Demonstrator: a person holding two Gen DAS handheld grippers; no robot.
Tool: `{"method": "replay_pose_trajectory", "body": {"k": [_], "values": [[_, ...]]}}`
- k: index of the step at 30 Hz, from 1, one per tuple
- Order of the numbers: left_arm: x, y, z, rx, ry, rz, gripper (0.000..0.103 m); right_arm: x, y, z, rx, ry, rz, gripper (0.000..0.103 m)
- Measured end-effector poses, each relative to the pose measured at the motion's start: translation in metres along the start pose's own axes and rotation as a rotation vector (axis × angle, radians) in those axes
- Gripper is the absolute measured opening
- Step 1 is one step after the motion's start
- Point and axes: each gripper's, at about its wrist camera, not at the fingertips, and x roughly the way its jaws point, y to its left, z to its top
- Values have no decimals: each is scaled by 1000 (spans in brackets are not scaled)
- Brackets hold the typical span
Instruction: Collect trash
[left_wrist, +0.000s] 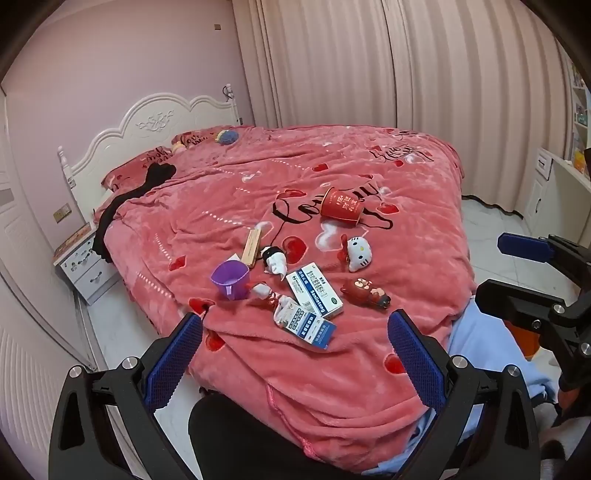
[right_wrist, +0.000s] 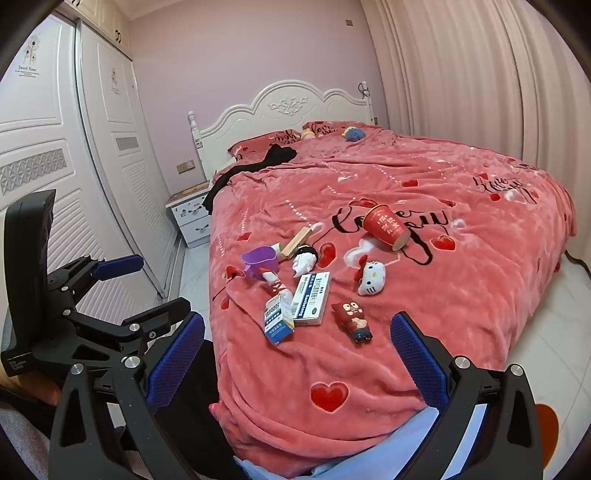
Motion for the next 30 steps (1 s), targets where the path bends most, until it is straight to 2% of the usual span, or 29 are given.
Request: {"method": "replay_pose_trajectory", "body": {"k": [30], "values": [[-1,1,-3,5,9,1,99,-1,0,1,0,-6,2,99]]}}
